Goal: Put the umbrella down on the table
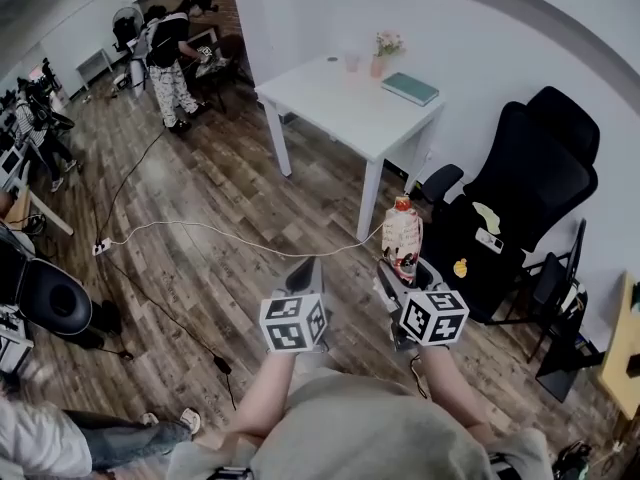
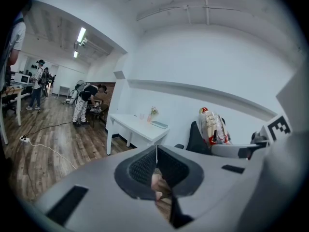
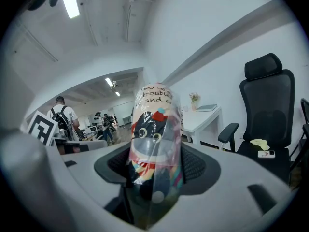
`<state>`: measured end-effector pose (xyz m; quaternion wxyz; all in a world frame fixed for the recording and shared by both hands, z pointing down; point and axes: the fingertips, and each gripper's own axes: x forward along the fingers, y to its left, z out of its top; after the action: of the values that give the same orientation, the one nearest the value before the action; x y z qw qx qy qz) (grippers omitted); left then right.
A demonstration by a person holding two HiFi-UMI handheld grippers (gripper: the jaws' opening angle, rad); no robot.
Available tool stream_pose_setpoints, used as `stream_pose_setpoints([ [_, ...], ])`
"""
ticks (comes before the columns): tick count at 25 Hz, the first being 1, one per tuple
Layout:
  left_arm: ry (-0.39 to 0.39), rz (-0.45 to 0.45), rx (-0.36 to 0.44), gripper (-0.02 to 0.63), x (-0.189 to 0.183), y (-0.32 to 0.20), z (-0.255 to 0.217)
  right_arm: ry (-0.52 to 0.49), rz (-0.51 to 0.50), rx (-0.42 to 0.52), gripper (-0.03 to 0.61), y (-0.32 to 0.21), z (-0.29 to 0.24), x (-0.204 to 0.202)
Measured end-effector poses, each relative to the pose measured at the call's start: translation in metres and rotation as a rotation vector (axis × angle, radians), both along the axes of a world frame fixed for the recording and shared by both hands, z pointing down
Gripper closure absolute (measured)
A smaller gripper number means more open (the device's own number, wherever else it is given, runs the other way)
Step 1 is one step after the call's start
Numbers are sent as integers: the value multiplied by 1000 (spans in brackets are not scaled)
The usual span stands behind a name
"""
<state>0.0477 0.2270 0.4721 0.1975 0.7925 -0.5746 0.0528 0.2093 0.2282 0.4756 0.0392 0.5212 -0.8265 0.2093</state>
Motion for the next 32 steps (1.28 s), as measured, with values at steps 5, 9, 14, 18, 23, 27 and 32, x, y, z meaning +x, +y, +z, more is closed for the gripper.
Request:
stream_pose_setpoints([
  [5, 7, -16, 10, 603, 1, 0, 0, -1, -28, 10, 307, -5, 0, -5],
  [9, 1, -18, 2, 603, 3, -6, 2, -11, -34, 6, 307, -13, -1, -7],
  [14, 7, -21, -3, 603, -5, -16, 3, -19, -33, -12, 307, -24, 3, -15],
  [18, 9, -29, -6, 603, -17, -35, 7, -14, -36, -15, 307, -44, 6, -24],
  [23, 19, -36, -3, 603, -38, -68, 10, -15, -31, -8, 307, -78, 6, -43],
  [27, 28, -45, 6, 603, -56, -100, 8, -9, -35, 10, 307, -109, 1, -59],
  [32, 28, -31, 9, 603, -69, -143, 3, -11, -23, 18, 307, -152, -6, -73],
])
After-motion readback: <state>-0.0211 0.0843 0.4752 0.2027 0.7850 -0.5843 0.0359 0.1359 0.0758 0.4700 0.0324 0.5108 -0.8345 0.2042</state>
